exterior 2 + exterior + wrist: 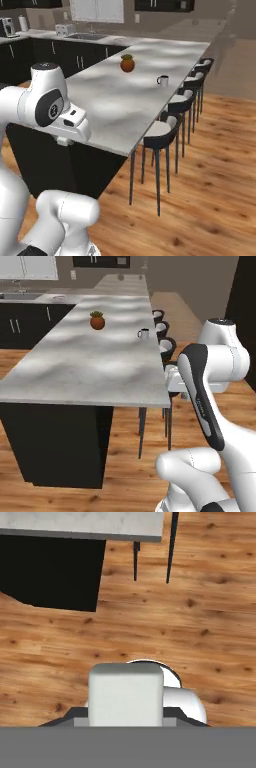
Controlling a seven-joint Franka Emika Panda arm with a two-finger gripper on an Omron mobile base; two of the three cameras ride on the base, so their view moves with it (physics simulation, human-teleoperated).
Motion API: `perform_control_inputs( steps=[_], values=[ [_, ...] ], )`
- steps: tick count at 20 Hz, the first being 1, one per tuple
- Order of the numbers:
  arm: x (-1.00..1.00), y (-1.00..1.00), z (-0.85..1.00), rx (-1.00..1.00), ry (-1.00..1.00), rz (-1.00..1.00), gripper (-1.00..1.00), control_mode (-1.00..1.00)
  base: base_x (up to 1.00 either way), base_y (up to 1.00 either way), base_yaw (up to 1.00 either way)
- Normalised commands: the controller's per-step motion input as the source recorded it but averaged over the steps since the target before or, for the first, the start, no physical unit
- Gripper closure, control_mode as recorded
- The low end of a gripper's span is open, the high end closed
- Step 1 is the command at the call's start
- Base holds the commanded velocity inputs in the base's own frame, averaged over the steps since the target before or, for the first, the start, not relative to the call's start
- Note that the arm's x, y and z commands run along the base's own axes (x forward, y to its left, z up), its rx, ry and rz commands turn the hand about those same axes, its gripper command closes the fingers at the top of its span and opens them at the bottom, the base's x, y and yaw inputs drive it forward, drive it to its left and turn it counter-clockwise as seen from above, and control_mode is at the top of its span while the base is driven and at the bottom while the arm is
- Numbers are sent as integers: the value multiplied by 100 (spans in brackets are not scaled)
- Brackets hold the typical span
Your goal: Pick up the marshmallow and place it in the cup of hot chocolate on the dining counter.
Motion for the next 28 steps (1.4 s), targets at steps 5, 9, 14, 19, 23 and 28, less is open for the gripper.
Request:
perform_control_inputs(
  steps=[5,9,14,19,23,28],
  values=[
    [0,0,0,0,0,0,100,100,2,-100,49],
    [0,0,0,0,0,0,100,100,9,-100,51],
    [0,0,0,0,0,0,100,100,18,-100,46],
    [0,0,0,0,0,0,100,100,27,-100,47],
    [0,0,0,0,0,0,100,100,40,-100,56],
    [0,0,0,0,0,0,100,100,36,-100,53]
  ],
)
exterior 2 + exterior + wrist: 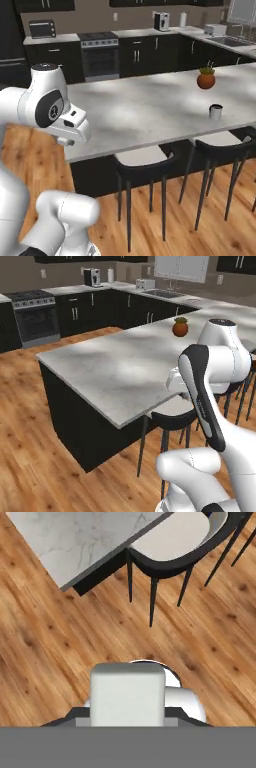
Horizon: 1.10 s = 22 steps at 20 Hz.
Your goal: Pick up the marshmallow and place it in the cup of hot chocolate on the dining counter.
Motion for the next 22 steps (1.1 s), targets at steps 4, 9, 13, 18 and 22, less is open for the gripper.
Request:
perform_control_inputs(
  steps=[4,9,13,18,22],
  values=[
    [0,0,0,0,0,0,100,100,31,-100,50],
    [0,0,0,0,0,0,100,100,7,-100,35],
    [0,0,0,0,0,0,100,100,0,-100,28],
    [0,0,0,0,0,0,100,100,0,-100,22],
    [0,0,0,0,0,0,100,100,0,-100,18]
  ],
)
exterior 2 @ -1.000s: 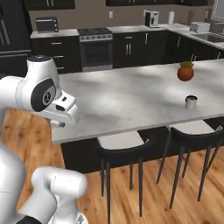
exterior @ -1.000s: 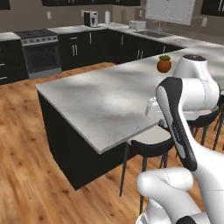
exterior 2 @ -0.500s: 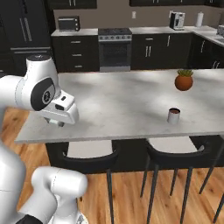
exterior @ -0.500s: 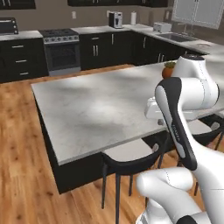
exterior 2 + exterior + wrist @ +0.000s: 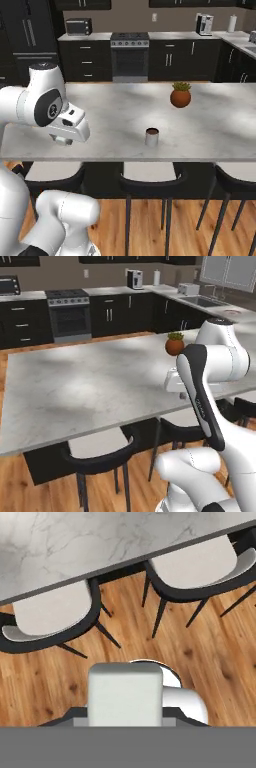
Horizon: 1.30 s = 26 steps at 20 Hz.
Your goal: Pick up the marshmallow and place it in the cup of hot chocolate on the dining counter.
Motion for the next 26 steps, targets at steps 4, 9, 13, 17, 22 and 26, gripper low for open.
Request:
perform_control_inputs(
  steps=[4,9,13,17,22,26],
  values=[
    [0,0,0,0,0,0,100,100,0,-100,14],
    [0,0,0,0,0,0,100,100,15,-97,16],
    [0,0,0,0,0,0,100,100,53,-67,18],
    [0,0,0,0,0,0,100,100,69,-15,11],
    [0,0,0,0,0,0,100,100,59,0,12],
    [0,0,0,0,0,0,100,100,55,0,12]
  ],
)
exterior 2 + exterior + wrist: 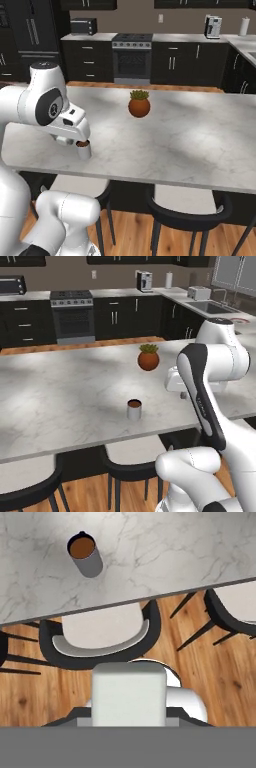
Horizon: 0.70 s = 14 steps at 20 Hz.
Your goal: Pick up the marshmallow and place it in the cup of hot chocolate on the dining counter.
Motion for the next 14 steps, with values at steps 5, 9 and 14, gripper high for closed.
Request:
perform_control_inputs(
  steps=[5,9,14],
  values=[
    [31,0,-23,0,2,7,100,-100,23,0,5],
    [56,17,-47,0,0,10,100,-100,0,0,0],
    [62,28,-42,0,3,9,100,-100,0,0,0]
  ],
)
